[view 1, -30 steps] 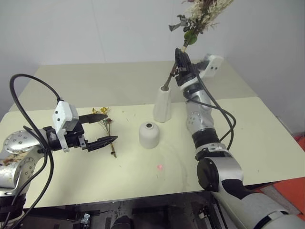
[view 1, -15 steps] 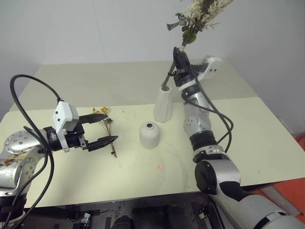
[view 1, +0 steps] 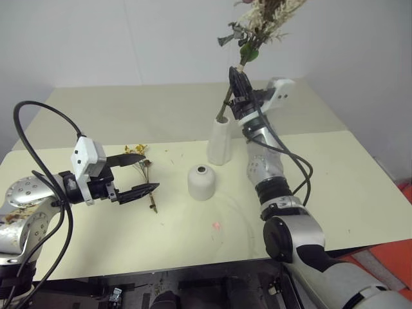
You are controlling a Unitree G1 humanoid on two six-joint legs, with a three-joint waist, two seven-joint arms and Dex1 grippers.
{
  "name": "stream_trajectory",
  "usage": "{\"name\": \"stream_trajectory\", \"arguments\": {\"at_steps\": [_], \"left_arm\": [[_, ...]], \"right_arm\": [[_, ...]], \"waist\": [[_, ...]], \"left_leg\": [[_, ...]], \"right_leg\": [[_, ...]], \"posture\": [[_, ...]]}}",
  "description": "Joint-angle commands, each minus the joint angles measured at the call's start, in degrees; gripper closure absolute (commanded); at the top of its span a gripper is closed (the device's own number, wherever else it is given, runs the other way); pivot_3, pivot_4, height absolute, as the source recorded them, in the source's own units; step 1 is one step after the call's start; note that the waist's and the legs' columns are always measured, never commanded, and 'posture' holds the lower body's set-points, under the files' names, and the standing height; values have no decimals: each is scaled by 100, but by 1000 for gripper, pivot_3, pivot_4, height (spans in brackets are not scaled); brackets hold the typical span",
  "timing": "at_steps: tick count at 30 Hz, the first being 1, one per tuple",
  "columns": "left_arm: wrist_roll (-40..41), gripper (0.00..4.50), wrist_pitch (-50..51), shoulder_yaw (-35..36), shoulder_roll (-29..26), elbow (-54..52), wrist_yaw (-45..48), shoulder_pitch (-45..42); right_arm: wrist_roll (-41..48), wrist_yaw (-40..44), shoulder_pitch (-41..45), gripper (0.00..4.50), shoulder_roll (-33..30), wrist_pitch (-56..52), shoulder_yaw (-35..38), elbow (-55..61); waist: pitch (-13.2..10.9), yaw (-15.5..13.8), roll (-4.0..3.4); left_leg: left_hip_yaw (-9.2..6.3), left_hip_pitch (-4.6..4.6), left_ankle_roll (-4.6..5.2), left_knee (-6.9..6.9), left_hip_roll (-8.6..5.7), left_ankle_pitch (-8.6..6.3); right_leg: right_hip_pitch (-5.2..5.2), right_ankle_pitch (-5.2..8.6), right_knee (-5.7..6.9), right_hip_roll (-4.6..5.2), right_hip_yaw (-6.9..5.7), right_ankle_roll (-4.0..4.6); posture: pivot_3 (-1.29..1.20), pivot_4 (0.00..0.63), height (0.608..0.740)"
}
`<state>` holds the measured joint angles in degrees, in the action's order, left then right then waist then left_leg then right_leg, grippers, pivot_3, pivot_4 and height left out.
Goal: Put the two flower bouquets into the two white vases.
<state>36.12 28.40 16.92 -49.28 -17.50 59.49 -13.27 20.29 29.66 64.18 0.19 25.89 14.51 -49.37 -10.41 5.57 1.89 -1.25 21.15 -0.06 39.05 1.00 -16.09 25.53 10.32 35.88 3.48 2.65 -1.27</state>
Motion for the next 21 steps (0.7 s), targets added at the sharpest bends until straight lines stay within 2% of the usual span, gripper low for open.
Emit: {"name": "stream_trajectory", "arguments": {"at_steps": [1, 21], "left_arm": [[35, 0, -117, 118, -18, -145, -25, 29], [26, 0, -151, 90, 5, -145, -77, 9]], "right_arm": [[-228, 70, 5, 4291, -60, 153, -167, -150], [-55, -72, 382, 4291, -293, 240, 171, -662]], "waist": [[0, 1, 0], [0, 1, 1]], "left_leg": [[0, -2, 0, 0, 0, 0], [-1, -9, 0, 0, 0, 0]], "right_leg": [[-2, 0, 0, 0, 0, 0], [-11, 0, -2, 0, 0, 0]], "posture": [[0, 150, 740], [0, 150, 740]]}}
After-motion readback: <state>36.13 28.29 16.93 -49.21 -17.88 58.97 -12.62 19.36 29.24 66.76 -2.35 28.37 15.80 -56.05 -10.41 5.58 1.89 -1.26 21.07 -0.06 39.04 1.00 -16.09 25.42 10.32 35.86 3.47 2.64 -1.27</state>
